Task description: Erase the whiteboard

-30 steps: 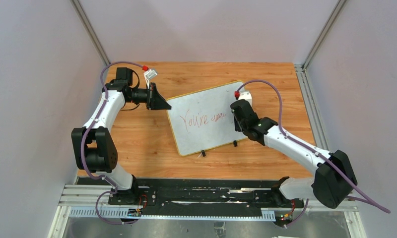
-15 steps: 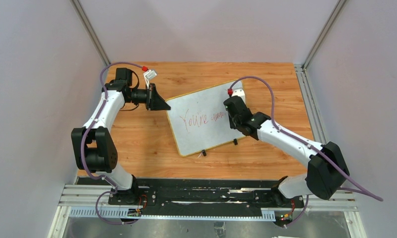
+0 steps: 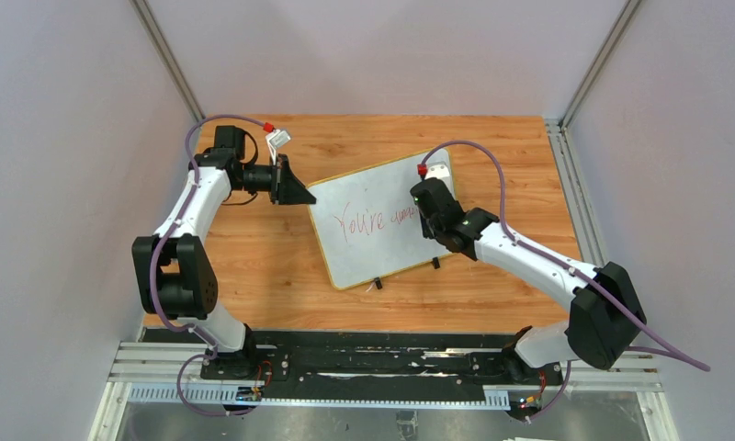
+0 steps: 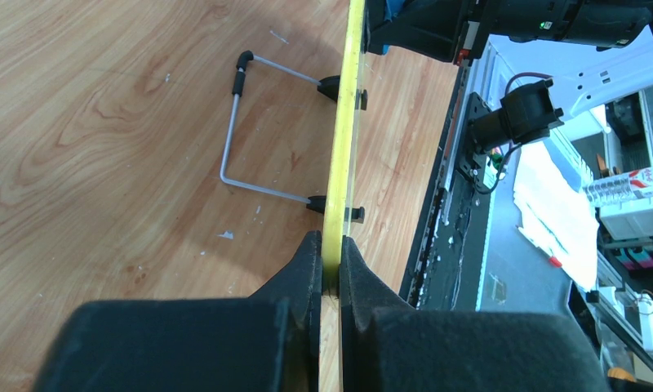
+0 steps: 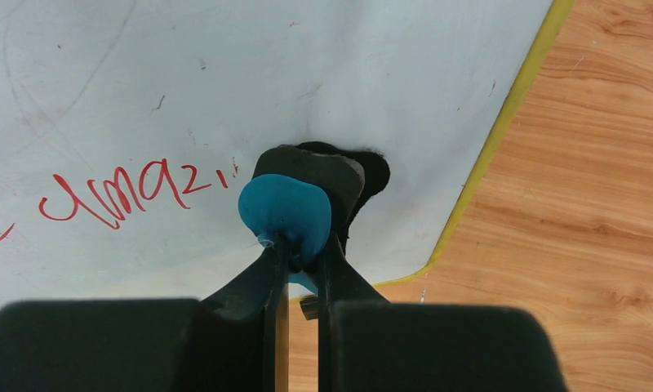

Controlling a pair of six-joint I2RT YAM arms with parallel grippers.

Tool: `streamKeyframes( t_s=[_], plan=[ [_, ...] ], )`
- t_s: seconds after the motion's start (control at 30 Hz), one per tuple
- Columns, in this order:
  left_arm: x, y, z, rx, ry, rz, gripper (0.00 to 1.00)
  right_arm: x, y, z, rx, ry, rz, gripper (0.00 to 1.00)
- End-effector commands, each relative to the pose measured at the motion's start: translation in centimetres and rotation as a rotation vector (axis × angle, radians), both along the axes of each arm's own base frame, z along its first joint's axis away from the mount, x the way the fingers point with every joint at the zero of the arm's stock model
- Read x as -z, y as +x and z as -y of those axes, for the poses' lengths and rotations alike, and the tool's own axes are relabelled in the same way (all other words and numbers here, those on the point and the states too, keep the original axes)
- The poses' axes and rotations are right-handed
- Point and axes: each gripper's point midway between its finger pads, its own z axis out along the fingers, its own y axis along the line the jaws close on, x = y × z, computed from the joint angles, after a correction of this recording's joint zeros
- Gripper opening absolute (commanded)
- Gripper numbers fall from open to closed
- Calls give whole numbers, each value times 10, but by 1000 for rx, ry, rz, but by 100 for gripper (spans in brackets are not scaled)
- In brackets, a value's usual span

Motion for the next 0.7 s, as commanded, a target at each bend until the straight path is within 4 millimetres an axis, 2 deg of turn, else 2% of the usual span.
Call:
streamKeyframes(
  t_s=[0.0, 0.17, 0.33, 0.53, 0.67],
  plan=[
    [26, 4, -4, 6, 96, 5, 0, -6, 7, 13, 51, -35, 51, 1],
    [25, 3, -4, 8, 98, 8, 0, -8, 7, 37, 108, -60, 56, 1],
    [25, 4, -5, 16, 101, 8, 0, -13, 7, 48, 123, -64, 68, 1],
    [21, 9, -6, 30, 114, 19, 0, -13, 7, 34, 65, -18, 53, 1],
    [19, 11, -7, 32, 120, 24, 0, -8, 5, 9, -24, 70, 22, 1]
  ],
)
